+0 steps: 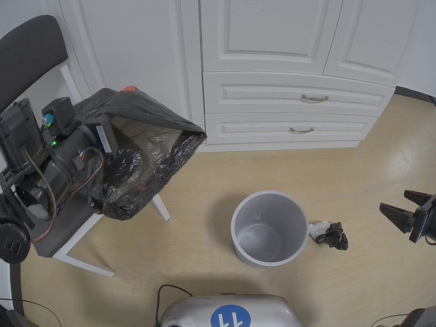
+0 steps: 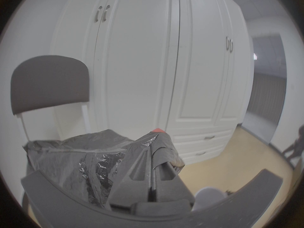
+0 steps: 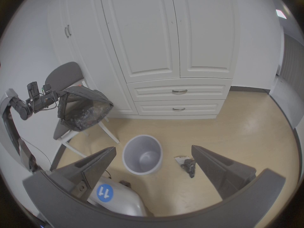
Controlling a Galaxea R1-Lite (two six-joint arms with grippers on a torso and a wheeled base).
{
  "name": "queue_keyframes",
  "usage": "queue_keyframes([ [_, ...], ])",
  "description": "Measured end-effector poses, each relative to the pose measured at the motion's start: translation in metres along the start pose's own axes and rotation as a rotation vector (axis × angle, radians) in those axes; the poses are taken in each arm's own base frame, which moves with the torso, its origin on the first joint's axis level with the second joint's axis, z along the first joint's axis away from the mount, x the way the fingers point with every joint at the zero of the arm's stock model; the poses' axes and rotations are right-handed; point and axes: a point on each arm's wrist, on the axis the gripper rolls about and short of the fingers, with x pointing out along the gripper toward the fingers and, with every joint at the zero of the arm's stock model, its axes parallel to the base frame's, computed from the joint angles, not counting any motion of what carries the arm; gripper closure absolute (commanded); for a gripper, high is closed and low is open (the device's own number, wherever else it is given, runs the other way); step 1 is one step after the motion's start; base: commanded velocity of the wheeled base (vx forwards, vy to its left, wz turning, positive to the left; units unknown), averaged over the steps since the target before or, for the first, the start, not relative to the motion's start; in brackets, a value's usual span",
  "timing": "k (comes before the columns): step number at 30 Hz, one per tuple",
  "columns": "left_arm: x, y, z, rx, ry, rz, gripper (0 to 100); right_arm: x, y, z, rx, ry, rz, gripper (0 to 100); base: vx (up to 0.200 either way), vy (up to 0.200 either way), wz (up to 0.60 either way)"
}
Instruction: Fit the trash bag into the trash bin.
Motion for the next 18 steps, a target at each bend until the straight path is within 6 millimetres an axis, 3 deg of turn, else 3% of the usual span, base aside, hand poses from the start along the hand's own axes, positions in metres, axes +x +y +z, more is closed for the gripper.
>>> queue_keyframes([
  [10,0.003,-0.05,0.059,-0.456,-0.066,-0.132,100,0.022,0.04,0.002,0.073,0.012,0.117,0,0.0,0.0,0.0],
  [18,0.004,-0.069,0.085,-0.599,-0.12,-0.103,100,0.056,0.083,-0.001,0.139,-0.049,0.254,0,0.0,0.0,0.0],
])
